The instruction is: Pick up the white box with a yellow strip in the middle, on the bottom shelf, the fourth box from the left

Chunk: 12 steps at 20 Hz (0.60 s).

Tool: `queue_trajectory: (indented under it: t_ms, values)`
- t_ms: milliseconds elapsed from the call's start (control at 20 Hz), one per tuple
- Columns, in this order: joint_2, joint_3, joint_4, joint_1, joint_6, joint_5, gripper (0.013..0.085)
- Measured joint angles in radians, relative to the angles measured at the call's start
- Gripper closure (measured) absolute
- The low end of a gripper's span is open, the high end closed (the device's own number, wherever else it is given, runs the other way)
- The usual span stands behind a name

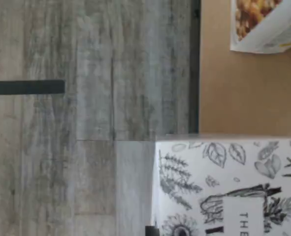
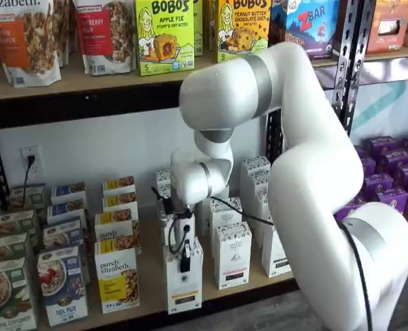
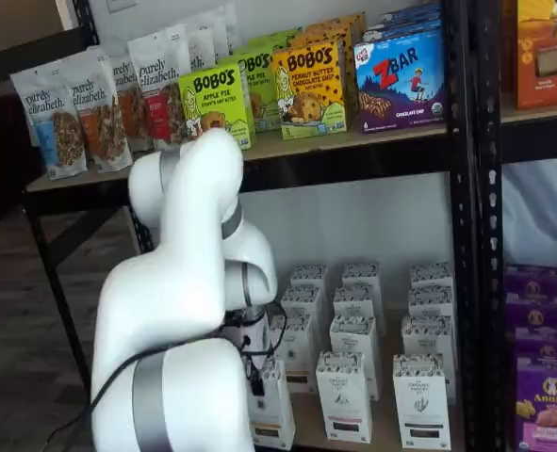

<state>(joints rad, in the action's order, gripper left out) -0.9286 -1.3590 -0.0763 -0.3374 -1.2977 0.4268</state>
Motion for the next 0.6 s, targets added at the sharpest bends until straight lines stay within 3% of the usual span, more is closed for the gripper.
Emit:
queue_trajectory:
  t_ms: [600]
  values:
    - [0.193, 0.299, -0.029, -0.023, -0.009, -0.12, 0.045]
